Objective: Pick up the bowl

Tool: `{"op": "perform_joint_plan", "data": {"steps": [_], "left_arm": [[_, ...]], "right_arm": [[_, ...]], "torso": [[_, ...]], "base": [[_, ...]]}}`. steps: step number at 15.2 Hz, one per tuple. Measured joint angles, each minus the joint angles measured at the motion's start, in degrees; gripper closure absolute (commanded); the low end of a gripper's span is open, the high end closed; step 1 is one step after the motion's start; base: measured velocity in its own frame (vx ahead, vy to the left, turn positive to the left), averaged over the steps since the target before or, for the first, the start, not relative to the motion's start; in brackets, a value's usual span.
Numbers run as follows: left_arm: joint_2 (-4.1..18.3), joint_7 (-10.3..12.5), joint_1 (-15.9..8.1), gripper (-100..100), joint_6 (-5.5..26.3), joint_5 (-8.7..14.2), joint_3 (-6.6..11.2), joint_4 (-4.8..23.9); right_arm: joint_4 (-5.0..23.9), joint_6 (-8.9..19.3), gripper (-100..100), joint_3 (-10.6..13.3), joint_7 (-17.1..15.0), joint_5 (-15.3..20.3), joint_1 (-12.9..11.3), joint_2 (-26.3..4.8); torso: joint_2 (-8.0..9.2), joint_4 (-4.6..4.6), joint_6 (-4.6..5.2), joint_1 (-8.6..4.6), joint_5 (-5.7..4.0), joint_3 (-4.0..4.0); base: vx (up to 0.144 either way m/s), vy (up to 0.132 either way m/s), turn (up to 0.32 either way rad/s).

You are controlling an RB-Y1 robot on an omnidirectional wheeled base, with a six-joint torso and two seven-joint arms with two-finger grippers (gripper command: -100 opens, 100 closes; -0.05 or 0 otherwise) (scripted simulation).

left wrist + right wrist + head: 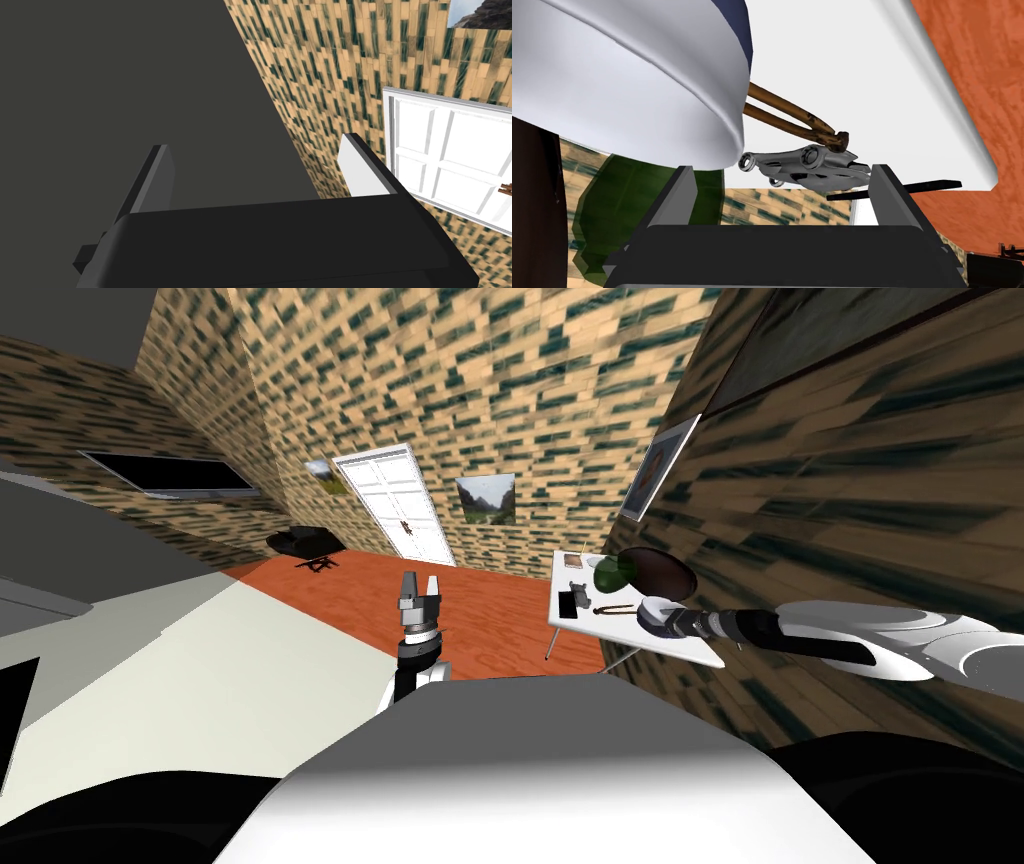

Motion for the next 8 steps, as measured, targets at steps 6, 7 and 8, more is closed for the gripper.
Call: {"op": "perform_joint_plan", "data": {"steps": [6, 7, 8], "left_arm": [[0.0, 0.0, 0.0, 0, 0.0, 0.0, 0.0, 0.0], [0.0, 0.0, 0.0, 0, 0.0, 0.0, 0.0, 0.0], [0.0, 0.0, 0.0, 0, 0.0, 0.0, 0.0, 0.0]], "right_arm": [[3.5, -1.7, -100, 2.6, 1.0, 1.4, 4.8, -6.0], [4.5, -2.3, -100, 4.4, 0.3, 3.1, 3.3, -6.5], [4.7, -2.6, -100, 4.4, 0.5, 2.4, 5.0, -7.5]], "torso": [[0.0, 0.0, 0.01, -0.02, -0.01, 0.0], [0.01, 0.0, 0.01, -0.04, -0.02, 0.01], [0.05, 0.01, 0.02, -0.07, -0.02, 0.03]], "base": [[0.069, 0.037, 0.081], [0.055, 0.02, 0.048], [0.048, 0.015, 0.061]]}}
